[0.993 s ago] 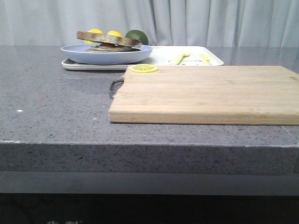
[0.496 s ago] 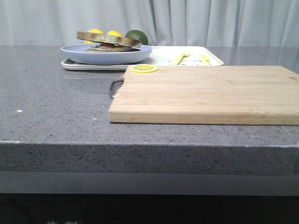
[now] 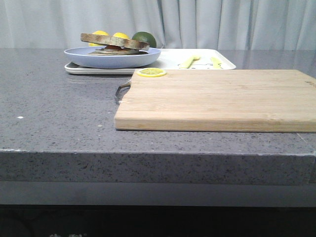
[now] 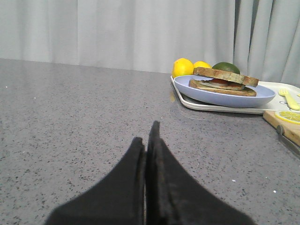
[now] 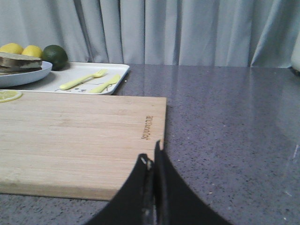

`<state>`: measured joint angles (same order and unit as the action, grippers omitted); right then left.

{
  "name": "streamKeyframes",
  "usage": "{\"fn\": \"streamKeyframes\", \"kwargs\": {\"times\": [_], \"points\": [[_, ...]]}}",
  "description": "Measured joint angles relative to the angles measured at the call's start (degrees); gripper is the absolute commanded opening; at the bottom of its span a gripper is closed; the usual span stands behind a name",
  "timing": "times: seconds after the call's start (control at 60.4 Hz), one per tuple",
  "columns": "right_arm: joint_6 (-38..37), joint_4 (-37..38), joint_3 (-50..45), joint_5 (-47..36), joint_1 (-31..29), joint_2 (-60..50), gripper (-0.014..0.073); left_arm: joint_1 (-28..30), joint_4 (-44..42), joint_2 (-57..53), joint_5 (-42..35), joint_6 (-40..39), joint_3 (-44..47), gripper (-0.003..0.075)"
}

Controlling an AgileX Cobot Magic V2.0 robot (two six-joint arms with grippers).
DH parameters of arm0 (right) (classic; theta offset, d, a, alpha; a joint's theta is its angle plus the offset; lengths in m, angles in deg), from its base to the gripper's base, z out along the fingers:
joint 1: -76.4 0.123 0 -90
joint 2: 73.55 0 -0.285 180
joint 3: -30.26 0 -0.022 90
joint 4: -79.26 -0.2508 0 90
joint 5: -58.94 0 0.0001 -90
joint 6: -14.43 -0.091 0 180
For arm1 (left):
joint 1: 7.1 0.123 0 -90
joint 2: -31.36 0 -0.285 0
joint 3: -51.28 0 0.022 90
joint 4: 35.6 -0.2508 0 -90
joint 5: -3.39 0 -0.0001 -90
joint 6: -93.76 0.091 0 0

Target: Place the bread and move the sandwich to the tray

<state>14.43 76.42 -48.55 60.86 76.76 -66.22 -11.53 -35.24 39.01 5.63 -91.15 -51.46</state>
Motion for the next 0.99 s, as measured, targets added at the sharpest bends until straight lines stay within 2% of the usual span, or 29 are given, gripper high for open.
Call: {"fn": "streamKeyframes", "kwargs": {"times": [0.993], "points": [[0.0, 0.2, 0.0, 0.0, -0.7, 0.0, -0.0067, 0.0, 0.0, 0.0, 0.0, 0.0, 0.0, -0.0017]]}}
